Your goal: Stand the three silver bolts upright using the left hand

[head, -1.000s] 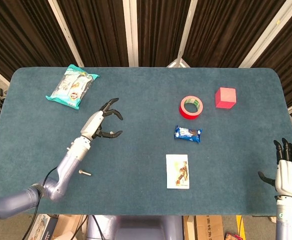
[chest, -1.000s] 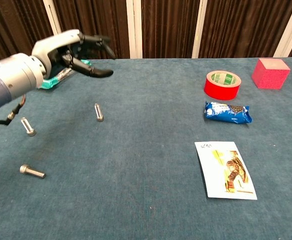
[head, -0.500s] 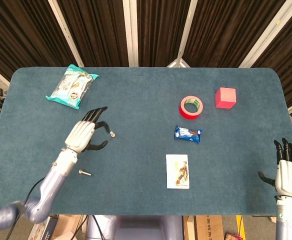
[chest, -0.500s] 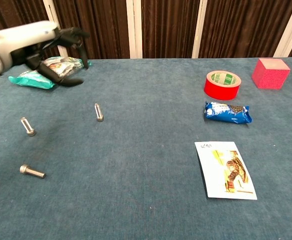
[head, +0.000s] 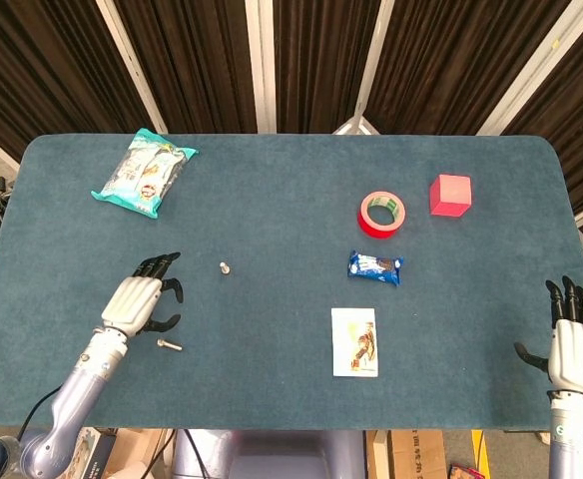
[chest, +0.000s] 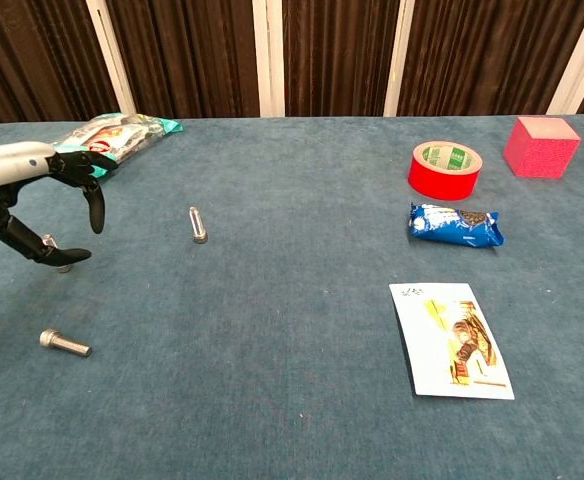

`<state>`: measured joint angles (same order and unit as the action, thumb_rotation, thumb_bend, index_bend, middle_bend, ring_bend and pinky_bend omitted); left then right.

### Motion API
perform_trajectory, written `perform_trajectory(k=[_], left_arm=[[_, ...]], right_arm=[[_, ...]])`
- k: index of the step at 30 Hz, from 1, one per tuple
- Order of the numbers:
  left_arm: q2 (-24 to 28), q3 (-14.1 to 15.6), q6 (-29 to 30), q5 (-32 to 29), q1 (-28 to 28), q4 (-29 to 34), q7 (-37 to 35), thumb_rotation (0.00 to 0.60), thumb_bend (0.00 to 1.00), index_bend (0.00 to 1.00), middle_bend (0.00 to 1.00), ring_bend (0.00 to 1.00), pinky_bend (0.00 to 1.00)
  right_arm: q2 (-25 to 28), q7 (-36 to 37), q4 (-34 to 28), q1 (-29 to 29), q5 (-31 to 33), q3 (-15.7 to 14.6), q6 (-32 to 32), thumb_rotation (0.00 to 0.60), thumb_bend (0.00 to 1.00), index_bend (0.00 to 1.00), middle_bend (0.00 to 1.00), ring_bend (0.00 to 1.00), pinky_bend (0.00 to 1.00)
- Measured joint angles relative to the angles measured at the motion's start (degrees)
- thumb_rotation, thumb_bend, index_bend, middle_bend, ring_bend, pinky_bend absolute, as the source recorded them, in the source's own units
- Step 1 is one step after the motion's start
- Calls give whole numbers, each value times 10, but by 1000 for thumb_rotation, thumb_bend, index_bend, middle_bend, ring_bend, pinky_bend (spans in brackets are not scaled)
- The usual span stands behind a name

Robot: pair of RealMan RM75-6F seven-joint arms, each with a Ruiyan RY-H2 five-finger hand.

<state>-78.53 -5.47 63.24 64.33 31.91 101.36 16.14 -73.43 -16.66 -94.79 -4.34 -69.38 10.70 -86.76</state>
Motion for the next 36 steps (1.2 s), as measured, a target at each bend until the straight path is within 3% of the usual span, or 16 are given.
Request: perform_trajectory(k=[7,26,36], left_arm=[[-22,24,3,40,-1,-29,23,600,441,527,6,0,0],[7,56,-54,10,10,4,93,600,394,504,0,0,0],[3,70,-51,10,20,-3,157,600,397,514,0,0,0]], right_arm=[[4,7,-3,2,-1,2,-2,600,0,120,37,0,0],[12,13,-11,4,2,3,-2,600,0,120,37,0,0],[14,16,-12,4,5,5,1,600,0,120,38,0,0]])
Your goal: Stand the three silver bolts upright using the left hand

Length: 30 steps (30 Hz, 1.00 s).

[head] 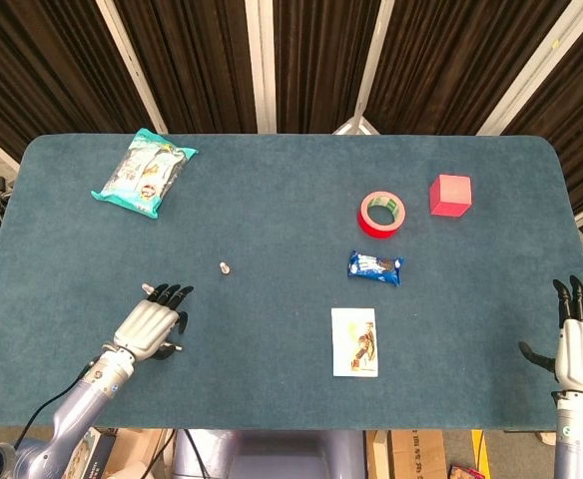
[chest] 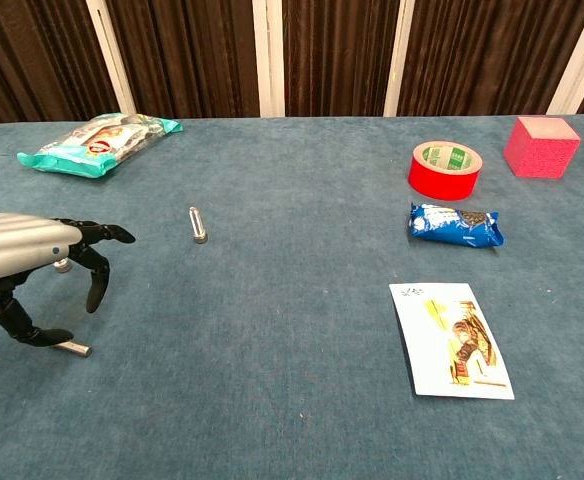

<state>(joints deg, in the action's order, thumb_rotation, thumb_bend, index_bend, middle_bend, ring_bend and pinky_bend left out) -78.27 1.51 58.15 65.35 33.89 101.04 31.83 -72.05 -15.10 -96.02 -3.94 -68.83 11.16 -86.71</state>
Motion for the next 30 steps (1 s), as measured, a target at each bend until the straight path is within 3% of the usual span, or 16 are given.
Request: perform_trajectory(k=[30], left_arm=[[-28,19,-12,-2,7,-23,37,600,405,527,0,0,0]], right_arm=[[1,2,-2,1,4,2,-1,600,0,120,37,0,0]])
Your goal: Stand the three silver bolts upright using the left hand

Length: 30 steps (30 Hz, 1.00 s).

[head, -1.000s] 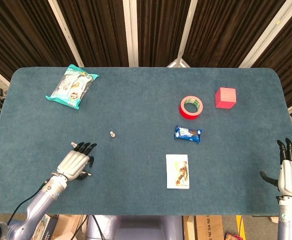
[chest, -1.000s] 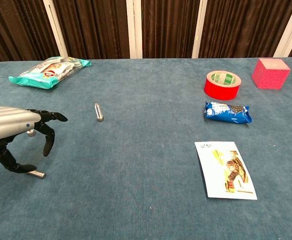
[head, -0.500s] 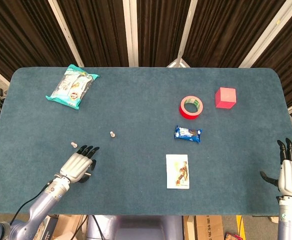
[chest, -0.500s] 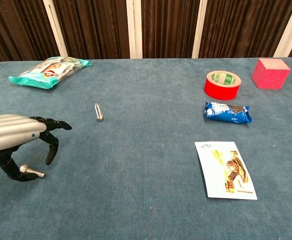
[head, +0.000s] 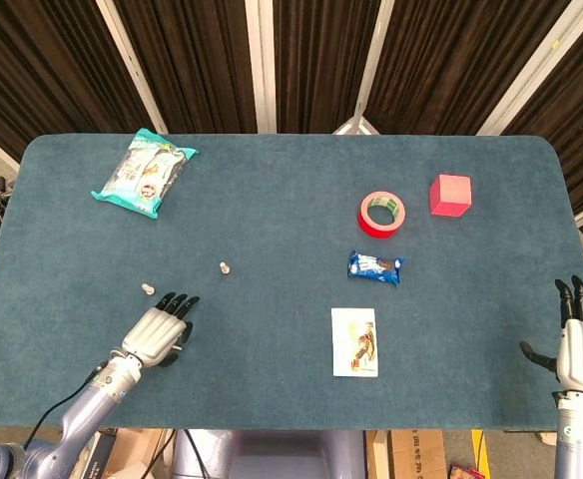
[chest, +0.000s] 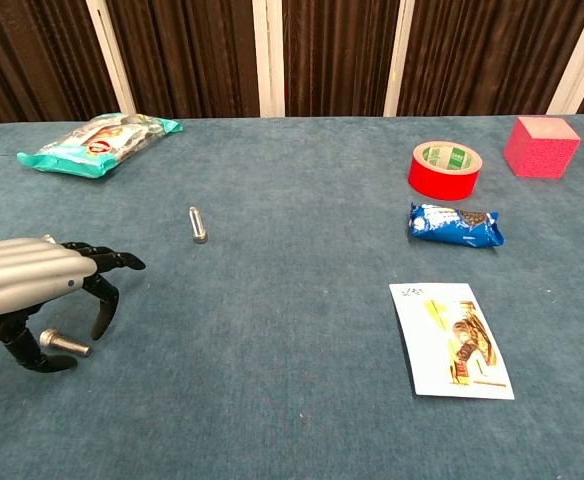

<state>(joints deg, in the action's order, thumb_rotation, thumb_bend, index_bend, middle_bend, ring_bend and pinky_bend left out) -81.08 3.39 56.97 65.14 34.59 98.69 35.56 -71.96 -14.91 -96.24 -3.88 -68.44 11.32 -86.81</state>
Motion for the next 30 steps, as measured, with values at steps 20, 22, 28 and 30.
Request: perform_trajectory(k=[20,22,28,30], left_arm=[[-8,-3,7,8,-5,-8,-14,600,448,562,4,0,0],[-9,-3,7,8,-5,-10,-15,600,448,563,4,0,0],[-9,-2,6,8,-6,-10,-15,600,448,567,5,0,0],[-9,-2,7,8,-6,-9,-14,600,448,567,5,0,0]], right_arm=[[8,15,3,-3,-22,-11,12,600,0,120,37,0,0],[10,20,4,-4,-28,-14,16,600,0,120,37,0,0],[16,31,9,-5,-44,-23,23,600,0,120,37,0,0],[16,31,9,-5,-43,-23,23,600,0,120,37,0,0]])
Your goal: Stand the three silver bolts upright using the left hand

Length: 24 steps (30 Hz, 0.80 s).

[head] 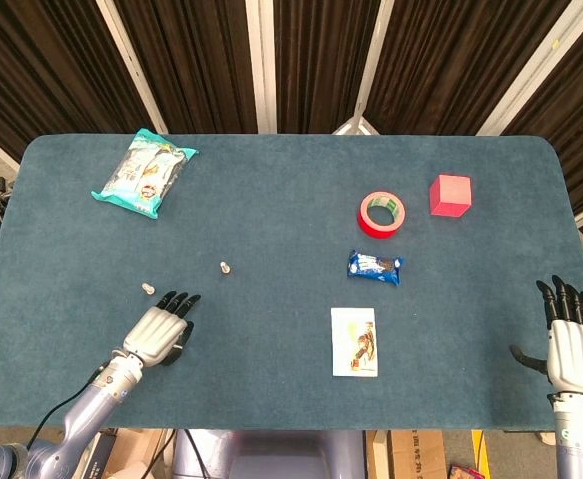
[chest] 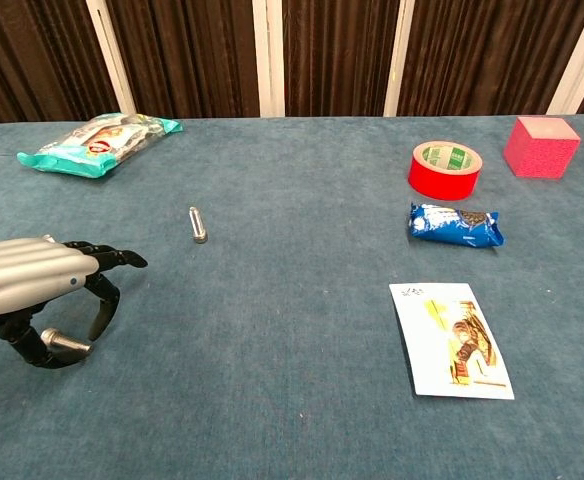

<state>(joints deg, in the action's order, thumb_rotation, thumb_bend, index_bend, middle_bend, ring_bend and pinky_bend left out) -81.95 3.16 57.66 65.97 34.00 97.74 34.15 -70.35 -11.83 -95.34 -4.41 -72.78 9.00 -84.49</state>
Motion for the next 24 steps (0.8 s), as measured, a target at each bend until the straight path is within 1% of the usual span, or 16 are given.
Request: perform_trajectory(k=[13,24], left_arm=[[-2,1,-3,-11,0,-3,10,600,447,541,4,0,0],[-8,2,-2,-9,0,-4,13,600,452,564,4,0,0]], right_arm=[[-5,-3,0,1,9,5,-6,600,0,120,37,0,0],[-4,-2,-3,2,11,6,-7,600,0,120,37,0,0]])
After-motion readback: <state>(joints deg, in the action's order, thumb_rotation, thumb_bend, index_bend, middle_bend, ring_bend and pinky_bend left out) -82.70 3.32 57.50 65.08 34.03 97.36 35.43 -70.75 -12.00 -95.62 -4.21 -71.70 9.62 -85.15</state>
